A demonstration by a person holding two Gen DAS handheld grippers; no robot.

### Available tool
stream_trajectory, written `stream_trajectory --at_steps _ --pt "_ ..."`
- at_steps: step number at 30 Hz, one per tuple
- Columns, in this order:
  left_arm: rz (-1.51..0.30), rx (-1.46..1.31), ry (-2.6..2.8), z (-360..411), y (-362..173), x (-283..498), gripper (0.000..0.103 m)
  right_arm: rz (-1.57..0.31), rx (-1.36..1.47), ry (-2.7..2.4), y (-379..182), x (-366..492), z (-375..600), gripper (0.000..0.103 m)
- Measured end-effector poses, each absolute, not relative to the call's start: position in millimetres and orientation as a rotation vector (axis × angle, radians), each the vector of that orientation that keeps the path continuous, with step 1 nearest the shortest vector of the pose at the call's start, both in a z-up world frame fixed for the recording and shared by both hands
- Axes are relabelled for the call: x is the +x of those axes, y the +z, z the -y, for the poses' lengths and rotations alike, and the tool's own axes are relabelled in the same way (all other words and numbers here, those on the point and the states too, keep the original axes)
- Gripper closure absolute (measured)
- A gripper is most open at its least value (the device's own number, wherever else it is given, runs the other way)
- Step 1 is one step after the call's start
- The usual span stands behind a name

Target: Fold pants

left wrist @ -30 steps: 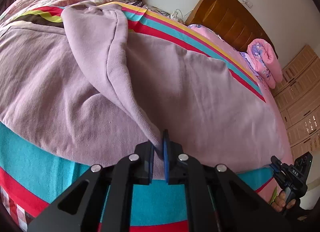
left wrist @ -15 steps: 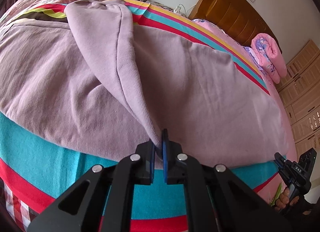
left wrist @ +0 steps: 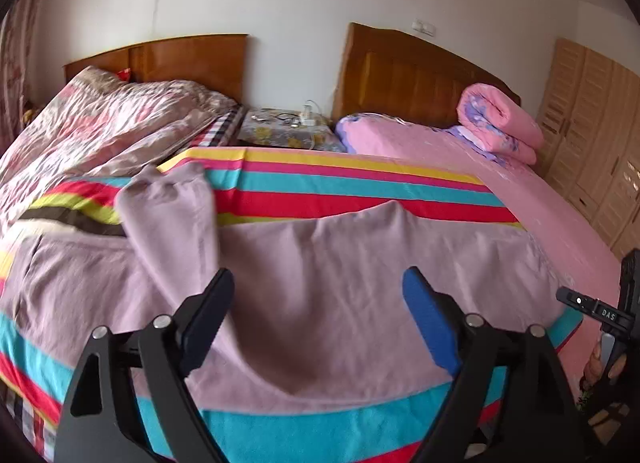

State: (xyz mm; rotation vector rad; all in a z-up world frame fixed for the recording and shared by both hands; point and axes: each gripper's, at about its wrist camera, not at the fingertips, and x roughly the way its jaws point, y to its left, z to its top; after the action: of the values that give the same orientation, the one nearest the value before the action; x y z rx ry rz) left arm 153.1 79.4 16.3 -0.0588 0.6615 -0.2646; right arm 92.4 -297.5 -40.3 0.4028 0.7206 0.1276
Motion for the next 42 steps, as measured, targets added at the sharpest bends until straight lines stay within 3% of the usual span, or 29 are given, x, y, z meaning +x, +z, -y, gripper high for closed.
stream_trajectory --at_steps 5,8,13,17,20,27,36,42 --pt "-0.916 0.069 -0.315 -8 -53 210 0.014 -0.803 0.147 0.013 -51 123 283 0.041" --pt "-1.054 0.064 -0.253 -12 -96 226 0.018 -0.879 0.069 -0.014 -74 114 288 0.036" --pt "-1.067 0.110 -0.236 -15 -97 234 0.017 -0.903 0.084 0.016 -89 97 302 0.035" --pt "-0.990 0.141 -0.304 10 -54 252 0.016 -0.881 0.067 0.051 -65 106 303 0.033" --pt "-0.908 0.179 -0.406 58 -34 283 0.005 -0.794 0.079 0.043 -48 131 309 0.026" --pt "-0.956 0.215 -0.494 140 -79 368 0.004 -0.856 0.031 -0.044 -65 202 313 0.023" --pt "-0.915 0.276 -0.454 151 -105 375 0.001 -0.920 -0.044 -0.055 -88 178 332 0.019" --pt "-0.906 0.268 -0.445 147 -106 371 0.001 -0.896 0.088 0.000 -78 172 329 0.015"
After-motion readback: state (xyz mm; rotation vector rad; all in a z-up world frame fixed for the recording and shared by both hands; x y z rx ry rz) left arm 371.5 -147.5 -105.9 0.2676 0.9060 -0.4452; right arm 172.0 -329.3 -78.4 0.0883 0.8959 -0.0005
